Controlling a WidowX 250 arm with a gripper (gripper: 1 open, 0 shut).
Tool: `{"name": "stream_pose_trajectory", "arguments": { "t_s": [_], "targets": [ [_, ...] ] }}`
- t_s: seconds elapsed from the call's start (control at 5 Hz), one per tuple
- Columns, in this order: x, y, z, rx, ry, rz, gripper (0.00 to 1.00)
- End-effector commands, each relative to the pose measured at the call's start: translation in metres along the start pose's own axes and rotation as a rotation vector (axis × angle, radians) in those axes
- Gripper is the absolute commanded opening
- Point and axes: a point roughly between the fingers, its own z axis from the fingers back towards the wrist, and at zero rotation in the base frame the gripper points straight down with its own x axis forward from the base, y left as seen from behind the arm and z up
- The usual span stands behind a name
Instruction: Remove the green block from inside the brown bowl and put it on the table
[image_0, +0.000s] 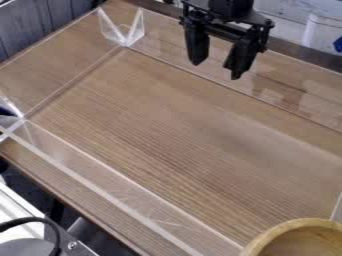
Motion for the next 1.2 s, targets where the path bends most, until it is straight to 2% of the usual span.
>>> {"name": "stream_pose_trajectory", "arguments": {
  "t_s": [0.0,0.2,0.4,0.6,0.8,1.0],
  "targets": [
    [0.006,0.007,-0.009,0.003,0.02,0.02,1.0],
    [0.017,0.031,0.006,-0.004,-0.024,0.072,1.0],
    [0.026,0.069,0.011,-0.002,-0.05,0.111,0.0],
    [0.036,0.091,0.008,-0.002,-0.065,0.139,0.0],
    [0.047,0.1,-0.002,-0.001,-0.07,0.144,0.0],
    [0.063,0.102,-0.013,-0.005,-0.077,0.128,0.0]
  ]
}}
